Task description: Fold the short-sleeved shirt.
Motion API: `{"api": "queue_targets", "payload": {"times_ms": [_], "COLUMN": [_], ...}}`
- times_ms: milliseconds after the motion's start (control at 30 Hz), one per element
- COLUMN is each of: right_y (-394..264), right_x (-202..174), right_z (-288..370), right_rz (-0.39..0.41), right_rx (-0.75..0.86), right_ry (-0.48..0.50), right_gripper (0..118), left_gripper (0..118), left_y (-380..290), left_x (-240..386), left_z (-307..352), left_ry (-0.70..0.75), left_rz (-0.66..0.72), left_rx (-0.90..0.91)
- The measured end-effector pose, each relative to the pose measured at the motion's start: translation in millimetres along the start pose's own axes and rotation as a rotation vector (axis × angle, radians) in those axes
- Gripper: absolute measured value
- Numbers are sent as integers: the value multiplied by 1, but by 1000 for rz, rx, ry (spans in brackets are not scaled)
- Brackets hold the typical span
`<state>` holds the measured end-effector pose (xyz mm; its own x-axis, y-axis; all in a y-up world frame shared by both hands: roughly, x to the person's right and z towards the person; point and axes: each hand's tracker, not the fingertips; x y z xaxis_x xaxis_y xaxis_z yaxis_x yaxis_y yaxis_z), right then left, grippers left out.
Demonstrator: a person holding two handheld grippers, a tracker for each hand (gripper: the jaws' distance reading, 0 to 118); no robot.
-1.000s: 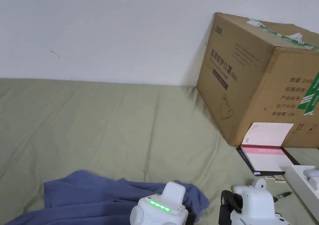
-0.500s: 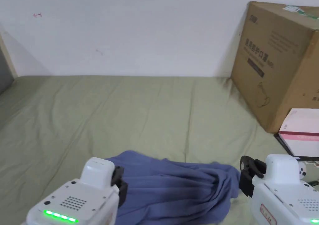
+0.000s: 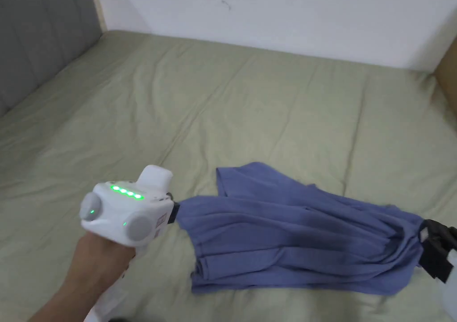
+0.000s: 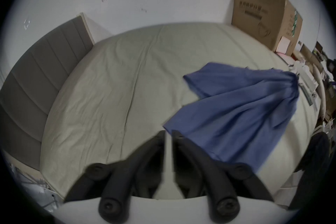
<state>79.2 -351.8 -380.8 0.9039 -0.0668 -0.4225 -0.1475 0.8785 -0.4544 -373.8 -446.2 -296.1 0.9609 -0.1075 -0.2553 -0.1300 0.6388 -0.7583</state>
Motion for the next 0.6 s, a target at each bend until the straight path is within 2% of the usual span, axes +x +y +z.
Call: {"api": "queue_targets", "payload": {"times_ms": [33, 67, 100, 267, 300, 367, 400, 433, 467, 500, 533, 567, 600], "right_y": [-1, -3, -4, -4, -3, -1, -1, 0, 1, 1, 1, 1, 1], "right_x": [0, 0, 0, 7, 10, 22, 30, 37, 49, 61, 72, 83, 91], "right_z": [-4, -10, -15, -35, -38, -41, -44, -47, -52, -57, -64, -73, -84], "right_rz": [3, 9, 13, 12, 9, -13, -18, -19, -16, -17, -18, -9, -9], "right_rx": [-12, -28, -41, -85, -93, -99, -105, -110, -120, -124, -132, -159, -188], "right_ry": [-4, -12, -17, -45, -51, -65, -83, -99, -123, -143, -161, -184, -198], "right_gripper": [0, 0, 0, 0, 0, 0, 0, 0, 0, 0, 0, 0, 0], "left_gripper": [70, 94, 103, 101, 101, 98, 97, 95, 87, 71, 42, 5, 2], "left_y": [2, 6, 11, 27, 8, 0, -1, 1, 3, 5, 7, 9, 11], "left_x": [-2, -3, -4, 3, -13, -8, -8, -10, -14, -17, -17, -18, -21], "left_z": [-14, -29, -42, -102, -163, -184, -185, -185, -186, -185, -183, -183, -183], "left_ry": [23, 17, 1, 23, 12, 6, 27, 25, -7, -5, 16, 52, 34], "left_rz": [-1, -4, -7, -11, -11, -66, -77, -68, -34, -13, -29, -55, -45], "left_rx": [12, 10, -11, -55, -108, -154, -113, -108, -119, -113, -86, -74, -79]}}
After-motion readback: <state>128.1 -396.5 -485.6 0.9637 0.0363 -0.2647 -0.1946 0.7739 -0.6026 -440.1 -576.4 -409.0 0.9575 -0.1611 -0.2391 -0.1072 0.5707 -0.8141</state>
